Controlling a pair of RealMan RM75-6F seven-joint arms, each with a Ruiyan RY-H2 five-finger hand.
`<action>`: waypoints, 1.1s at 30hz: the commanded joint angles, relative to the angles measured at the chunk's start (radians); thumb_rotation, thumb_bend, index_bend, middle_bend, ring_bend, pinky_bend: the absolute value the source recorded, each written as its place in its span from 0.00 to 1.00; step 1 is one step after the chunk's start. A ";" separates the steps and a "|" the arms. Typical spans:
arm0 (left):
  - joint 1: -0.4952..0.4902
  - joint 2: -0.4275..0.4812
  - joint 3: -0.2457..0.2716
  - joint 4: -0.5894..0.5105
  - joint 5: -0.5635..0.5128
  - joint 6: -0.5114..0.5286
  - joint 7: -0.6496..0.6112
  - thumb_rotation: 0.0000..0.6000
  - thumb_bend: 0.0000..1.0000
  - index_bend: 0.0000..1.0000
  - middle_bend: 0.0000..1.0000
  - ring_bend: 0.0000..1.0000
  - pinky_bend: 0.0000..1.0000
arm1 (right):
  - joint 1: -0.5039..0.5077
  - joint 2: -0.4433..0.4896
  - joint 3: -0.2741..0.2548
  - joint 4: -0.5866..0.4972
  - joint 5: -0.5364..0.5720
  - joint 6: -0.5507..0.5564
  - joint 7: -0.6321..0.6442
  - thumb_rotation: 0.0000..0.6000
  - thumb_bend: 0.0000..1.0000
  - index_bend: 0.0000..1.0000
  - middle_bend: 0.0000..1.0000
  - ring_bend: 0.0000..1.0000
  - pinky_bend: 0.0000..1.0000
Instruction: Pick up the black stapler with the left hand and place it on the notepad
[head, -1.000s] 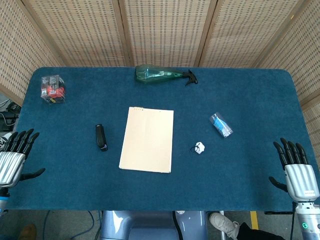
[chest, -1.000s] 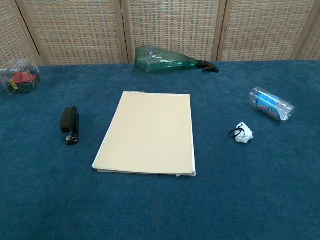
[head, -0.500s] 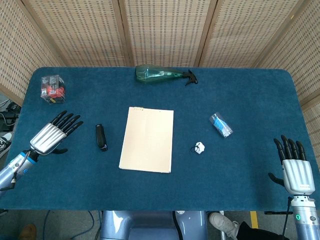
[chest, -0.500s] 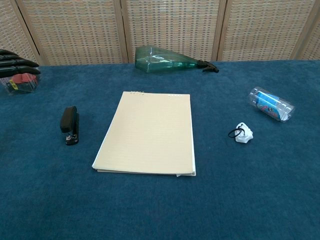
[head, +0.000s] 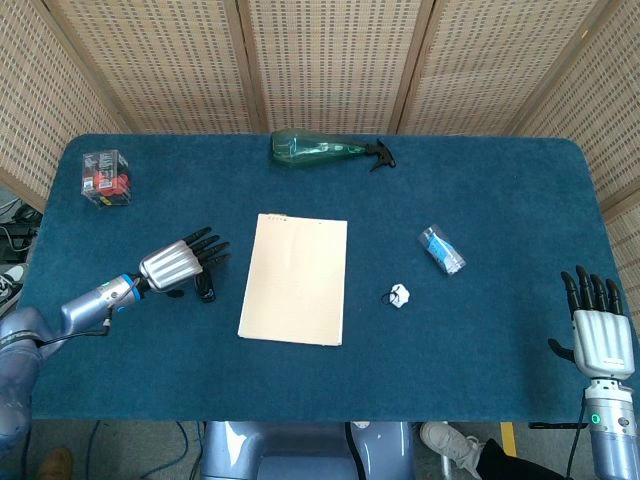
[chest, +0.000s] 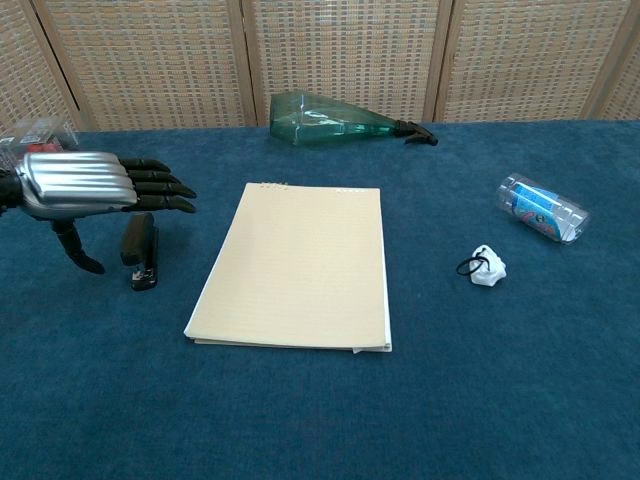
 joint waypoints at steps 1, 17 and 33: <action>-0.026 -0.043 0.029 0.041 0.004 -0.032 -0.007 1.00 0.11 0.00 0.00 0.02 0.06 | 0.002 -0.004 0.003 0.009 0.011 -0.007 -0.001 1.00 0.00 0.00 0.00 0.00 0.00; -0.041 -0.098 0.065 0.114 -0.026 0.060 0.018 1.00 0.47 0.70 0.48 0.57 0.59 | 0.000 0.004 0.010 0.031 0.032 -0.013 0.029 1.00 0.00 0.00 0.00 0.00 0.00; -0.222 -0.014 0.078 0.011 -0.027 0.234 0.156 1.00 0.47 0.73 0.51 0.59 0.60 | 0.003 0.024 0.019 0.025 0.058 -0.041 0.079 1.00 0.00 0.00 0.00 0.00 0.00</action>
